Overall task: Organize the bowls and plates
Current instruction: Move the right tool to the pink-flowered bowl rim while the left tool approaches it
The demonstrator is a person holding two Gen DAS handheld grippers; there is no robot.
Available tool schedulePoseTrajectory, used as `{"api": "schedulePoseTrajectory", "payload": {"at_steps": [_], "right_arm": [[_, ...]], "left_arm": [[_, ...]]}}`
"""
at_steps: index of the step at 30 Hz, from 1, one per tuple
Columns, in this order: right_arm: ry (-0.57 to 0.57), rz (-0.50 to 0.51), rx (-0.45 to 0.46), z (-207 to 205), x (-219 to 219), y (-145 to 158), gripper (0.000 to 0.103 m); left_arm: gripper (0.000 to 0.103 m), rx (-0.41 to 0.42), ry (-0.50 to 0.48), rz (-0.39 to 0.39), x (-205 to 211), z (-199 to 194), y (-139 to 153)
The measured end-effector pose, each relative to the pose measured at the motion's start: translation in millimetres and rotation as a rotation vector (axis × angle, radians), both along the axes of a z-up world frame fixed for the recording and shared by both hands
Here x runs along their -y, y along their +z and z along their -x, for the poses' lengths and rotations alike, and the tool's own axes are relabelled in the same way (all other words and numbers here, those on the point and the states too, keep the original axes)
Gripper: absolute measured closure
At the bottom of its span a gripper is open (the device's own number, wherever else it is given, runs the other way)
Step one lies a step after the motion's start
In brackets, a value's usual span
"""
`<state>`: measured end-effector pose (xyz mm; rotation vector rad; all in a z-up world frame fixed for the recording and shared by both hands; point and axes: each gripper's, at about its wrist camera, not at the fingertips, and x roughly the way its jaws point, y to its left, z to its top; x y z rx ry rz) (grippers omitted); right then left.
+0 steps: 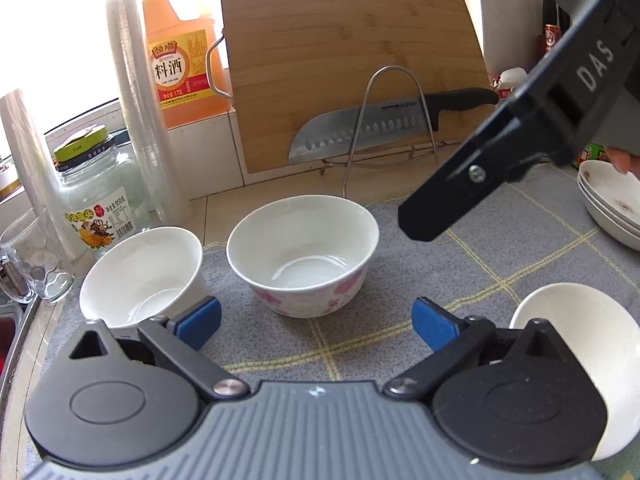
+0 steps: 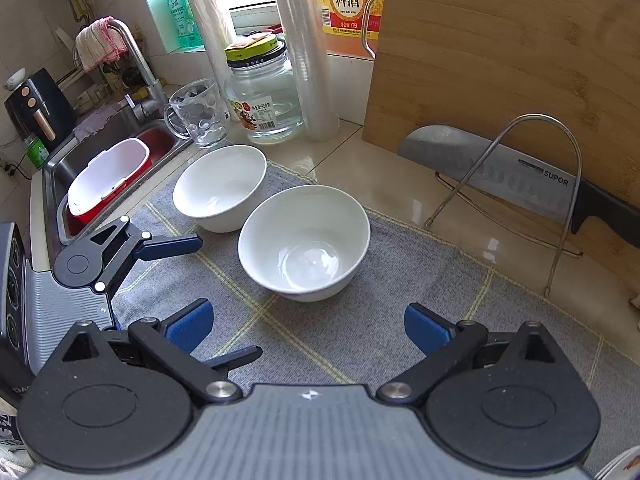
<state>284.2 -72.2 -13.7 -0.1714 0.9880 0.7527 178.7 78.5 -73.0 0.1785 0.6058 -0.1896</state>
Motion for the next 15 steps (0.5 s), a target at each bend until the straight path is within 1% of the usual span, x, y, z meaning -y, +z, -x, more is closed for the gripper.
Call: {"api": "schedulePoseTrajectory", "payload": {"at_steps": [4,8,15], "right_arm": [[0.023,0.004,-0.012,-16,-5,-6,0.001],[0.045,0.008,-0.035,-31,-11,-15,0.001],[0.075,0.002,-0.067,-54,-23,-24,0.007]], "left_arm": [[0.002,-0.015,0.017,0.025,-2,-11,-5],[0.002,-0.018,0.030,0.021,-3,-19,-9],[0.002,-0.023,0.030,0.038,-4,-26,-11]]}}
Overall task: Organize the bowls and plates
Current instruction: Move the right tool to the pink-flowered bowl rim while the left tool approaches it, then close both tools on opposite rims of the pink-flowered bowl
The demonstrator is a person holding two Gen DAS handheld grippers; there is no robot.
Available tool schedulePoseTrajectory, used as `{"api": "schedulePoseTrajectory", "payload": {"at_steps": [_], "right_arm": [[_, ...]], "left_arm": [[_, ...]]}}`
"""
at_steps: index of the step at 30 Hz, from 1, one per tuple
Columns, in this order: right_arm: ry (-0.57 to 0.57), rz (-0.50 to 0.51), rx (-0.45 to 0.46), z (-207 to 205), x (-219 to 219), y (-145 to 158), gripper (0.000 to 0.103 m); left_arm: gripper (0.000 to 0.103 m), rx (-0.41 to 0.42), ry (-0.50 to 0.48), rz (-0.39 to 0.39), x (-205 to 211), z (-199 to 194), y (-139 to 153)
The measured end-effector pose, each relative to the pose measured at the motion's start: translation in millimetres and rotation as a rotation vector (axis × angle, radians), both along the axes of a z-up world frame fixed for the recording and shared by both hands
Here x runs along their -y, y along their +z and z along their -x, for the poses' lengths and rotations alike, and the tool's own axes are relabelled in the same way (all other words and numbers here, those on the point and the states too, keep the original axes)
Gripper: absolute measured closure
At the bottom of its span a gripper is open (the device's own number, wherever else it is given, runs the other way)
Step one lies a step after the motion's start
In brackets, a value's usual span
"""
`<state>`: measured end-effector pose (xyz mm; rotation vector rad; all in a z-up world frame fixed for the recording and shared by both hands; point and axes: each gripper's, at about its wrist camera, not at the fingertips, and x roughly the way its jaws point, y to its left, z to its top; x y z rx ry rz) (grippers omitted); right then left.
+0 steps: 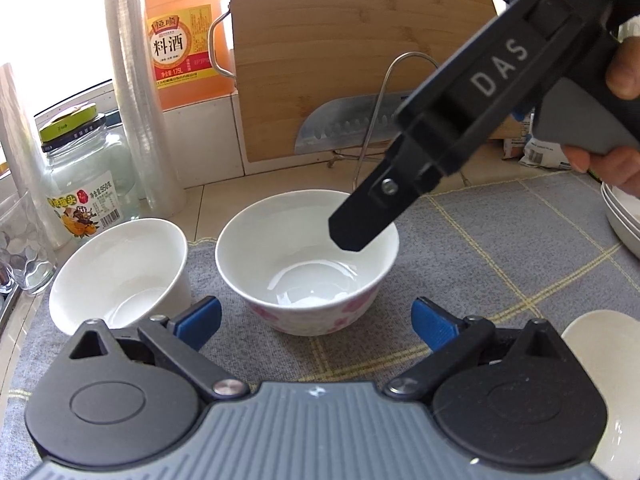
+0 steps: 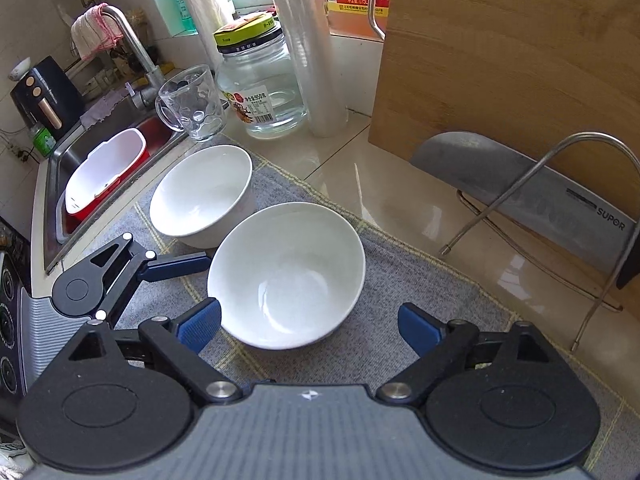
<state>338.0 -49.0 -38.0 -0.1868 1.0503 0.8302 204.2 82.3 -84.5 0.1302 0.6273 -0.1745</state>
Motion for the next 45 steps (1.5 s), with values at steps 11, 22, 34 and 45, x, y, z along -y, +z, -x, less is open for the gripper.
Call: {"api": "schedulePoseTrajectory", "payload": {"at_steps": [11,22,34,45], "right_arm": [[0.026,0.011,-0.020,-22,-14,-14,0.015],[0.044,0.011,-0.021,-29,-22,-19,0.027],[0.039,-0.003,-0.025,-32,-26,-22,0.039],[0.031,-0.003,-0.027,-32,-28,-23,0.039]], "left_arm": [[0.003,0.011,-0.003,0.017,1,-8,-1],[0.006,0.012,-0.008,0.025,-1,-13,-2],[0.012,0.016,-0.008,0.036,-2,-15,-2],[0.012,0.026,-0.009,0.048,-5,-15,-1]]}}
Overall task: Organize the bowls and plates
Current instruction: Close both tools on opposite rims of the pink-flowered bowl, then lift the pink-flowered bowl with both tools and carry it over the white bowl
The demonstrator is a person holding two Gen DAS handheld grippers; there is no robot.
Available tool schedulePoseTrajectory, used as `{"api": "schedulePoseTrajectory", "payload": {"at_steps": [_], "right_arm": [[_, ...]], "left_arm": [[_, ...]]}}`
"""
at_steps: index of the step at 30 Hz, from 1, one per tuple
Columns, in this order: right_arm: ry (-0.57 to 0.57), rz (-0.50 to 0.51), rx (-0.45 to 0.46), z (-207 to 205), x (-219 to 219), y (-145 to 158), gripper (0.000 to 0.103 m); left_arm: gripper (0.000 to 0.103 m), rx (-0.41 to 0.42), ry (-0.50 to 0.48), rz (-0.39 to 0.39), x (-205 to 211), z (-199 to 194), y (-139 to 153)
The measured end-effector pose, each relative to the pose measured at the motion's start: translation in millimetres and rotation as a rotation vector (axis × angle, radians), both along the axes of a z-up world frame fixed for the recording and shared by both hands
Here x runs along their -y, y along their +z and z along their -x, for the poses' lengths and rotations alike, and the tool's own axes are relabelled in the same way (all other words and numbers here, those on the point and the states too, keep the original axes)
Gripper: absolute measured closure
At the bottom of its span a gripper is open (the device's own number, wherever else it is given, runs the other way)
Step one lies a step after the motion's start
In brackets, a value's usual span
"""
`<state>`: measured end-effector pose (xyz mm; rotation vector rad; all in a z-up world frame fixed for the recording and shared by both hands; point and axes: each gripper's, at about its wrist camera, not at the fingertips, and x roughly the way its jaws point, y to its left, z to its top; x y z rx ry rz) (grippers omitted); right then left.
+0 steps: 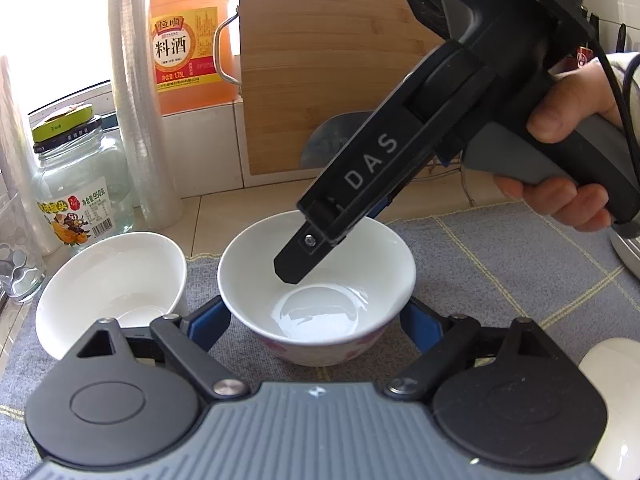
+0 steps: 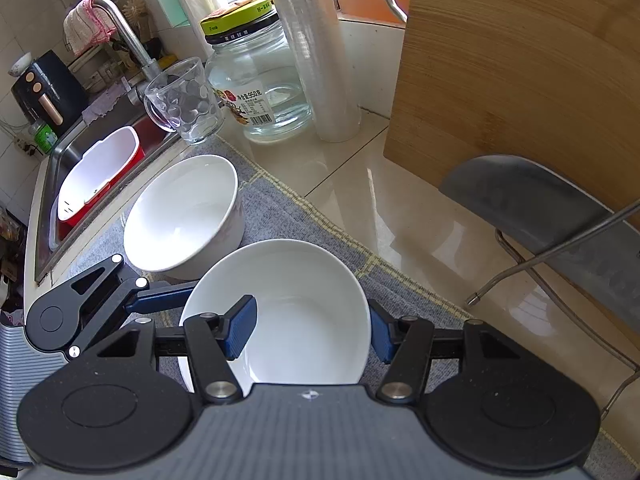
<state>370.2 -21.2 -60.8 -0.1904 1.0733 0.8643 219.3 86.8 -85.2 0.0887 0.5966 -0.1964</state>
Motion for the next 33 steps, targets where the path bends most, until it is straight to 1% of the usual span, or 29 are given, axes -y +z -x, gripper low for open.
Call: {"api": "schedulePoseTrajectory", "payload": {"at_steps": [10,16,30,33], "right_arm": [[-0.017,-0.003,-0.008,5,0,3,0.039],[-0.024,-0.017,-0.018,13,2,12,0.039],[-0.072,-0.043,-0.025,51,21,32,0.039],[-0.074,-0.044,-0.014,60,25,39,0.039]], "left_arm": [[0.012,-0.013,-0.016,-0.021,0,2,2],[0.012,-0.033,-0.032,-0.027,-2,8,12],[0.012,-0.020,-0.087,-0.019,9,37,35],[0.012,-0.016,-0.092,-0.016,13,44,41]]}}
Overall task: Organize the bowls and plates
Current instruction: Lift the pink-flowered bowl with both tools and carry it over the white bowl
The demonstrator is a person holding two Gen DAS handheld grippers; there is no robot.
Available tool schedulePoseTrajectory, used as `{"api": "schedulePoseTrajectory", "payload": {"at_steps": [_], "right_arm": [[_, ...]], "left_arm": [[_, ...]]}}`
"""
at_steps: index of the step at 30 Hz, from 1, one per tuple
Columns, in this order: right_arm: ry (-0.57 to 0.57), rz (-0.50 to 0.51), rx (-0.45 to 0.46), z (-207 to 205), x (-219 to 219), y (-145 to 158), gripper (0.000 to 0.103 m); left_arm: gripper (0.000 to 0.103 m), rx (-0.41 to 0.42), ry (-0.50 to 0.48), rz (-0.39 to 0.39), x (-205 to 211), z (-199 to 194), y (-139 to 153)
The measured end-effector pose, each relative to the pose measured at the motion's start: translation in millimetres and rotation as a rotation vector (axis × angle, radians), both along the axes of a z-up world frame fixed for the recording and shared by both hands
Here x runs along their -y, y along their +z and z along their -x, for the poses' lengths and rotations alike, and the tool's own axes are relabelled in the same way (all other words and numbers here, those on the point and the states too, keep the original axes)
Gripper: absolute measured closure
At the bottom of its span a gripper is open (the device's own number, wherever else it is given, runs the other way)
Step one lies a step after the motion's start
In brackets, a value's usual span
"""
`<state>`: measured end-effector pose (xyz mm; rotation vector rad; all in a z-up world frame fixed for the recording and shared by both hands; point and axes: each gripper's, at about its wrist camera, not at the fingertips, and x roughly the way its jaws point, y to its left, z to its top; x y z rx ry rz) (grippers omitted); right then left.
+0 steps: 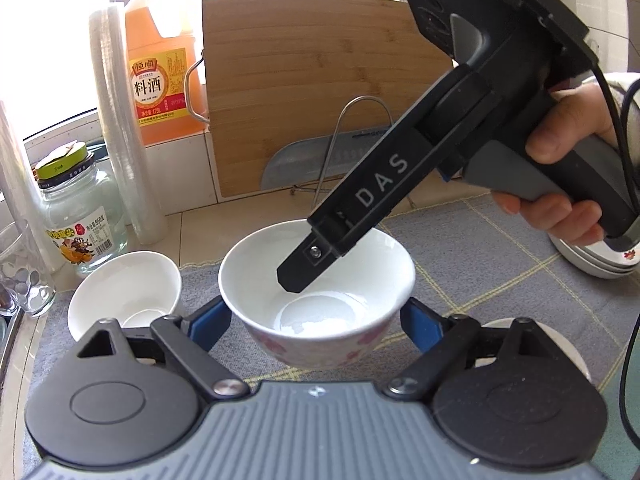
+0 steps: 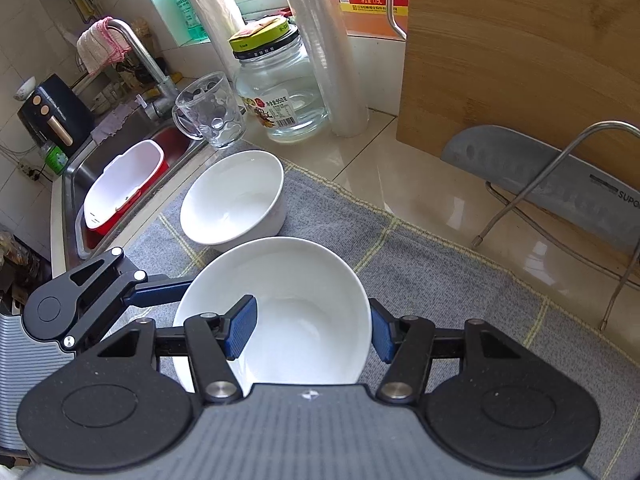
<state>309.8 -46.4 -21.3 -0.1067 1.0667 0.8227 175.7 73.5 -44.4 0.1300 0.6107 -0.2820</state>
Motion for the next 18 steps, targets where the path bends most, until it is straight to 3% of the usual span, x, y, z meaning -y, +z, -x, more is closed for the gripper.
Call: {"api": "schedulePoseTrajectory", "payload": {"at_steps": [18], "right_arm": [[-0.059,-0.002,0.042,56,31,28,0.039]], "left_arm": [[0.012,0.041,-0.076,-0.002,26,41,19]]}}
